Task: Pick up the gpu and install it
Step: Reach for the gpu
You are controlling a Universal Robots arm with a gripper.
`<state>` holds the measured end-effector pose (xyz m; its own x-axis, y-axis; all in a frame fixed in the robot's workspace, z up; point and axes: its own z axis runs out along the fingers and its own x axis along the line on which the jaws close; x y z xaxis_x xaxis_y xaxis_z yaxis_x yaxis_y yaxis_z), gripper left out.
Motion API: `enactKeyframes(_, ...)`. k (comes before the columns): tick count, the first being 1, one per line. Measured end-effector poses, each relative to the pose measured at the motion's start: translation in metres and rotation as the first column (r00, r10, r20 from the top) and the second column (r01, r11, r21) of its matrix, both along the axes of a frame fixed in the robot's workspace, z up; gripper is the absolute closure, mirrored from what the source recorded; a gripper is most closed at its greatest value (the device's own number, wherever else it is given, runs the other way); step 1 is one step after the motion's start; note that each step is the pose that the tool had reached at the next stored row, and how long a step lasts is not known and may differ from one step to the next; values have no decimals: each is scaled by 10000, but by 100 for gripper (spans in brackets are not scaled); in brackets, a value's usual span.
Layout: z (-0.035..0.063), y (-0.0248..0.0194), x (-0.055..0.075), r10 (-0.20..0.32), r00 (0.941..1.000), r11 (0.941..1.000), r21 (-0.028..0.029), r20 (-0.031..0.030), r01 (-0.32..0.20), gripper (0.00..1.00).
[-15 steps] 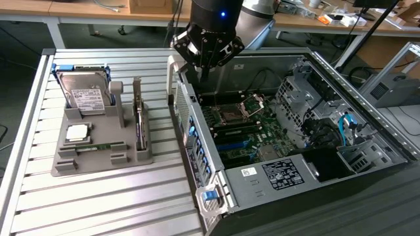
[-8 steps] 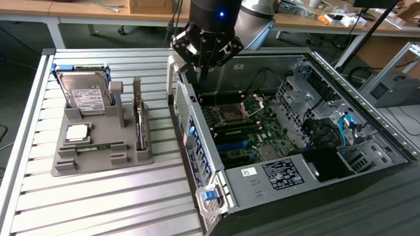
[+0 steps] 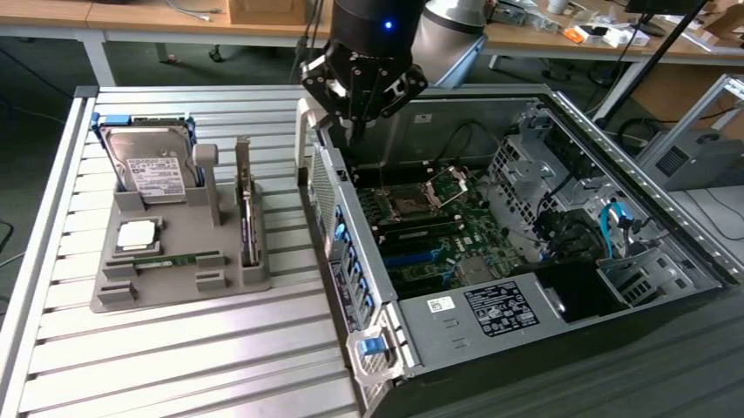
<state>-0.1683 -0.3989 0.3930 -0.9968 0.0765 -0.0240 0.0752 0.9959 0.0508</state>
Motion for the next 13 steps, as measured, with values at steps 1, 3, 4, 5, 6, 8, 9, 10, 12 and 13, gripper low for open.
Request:
enactKeyframes(1,0,0,-7,1,10000,10000,0,0,-1,89)
enactKeyframes(3,0,0,-17,1,10000,10000,0,0,-1,89)
enactKeyframes(4,0,0,-23,1,10000,10000,0,0,-1,89)
enactKeyframes(5,0,0,-28,1,10000,10000,0,-1,-1,89)
enactKeyframes(6,0,0,-33,1,10000,10000,-1,0,-1,89)
enactKeyframes(8,-1,0,-42,1,10000,10000,0,0,-1,89)
enactKeyframes(9,-1,0,-46,1,10000,10000,0,0,-1,89)
enactKeyframes(10,-1,0,-49,1,10000,10000,0,0,-1,89)
enactKeyframes(12,-1,0,-56,1,10000,10000,0,0,-1,89)
enactKeyframes(13,0,0,-60,1,10000,10000,-1,-1,-1,89)
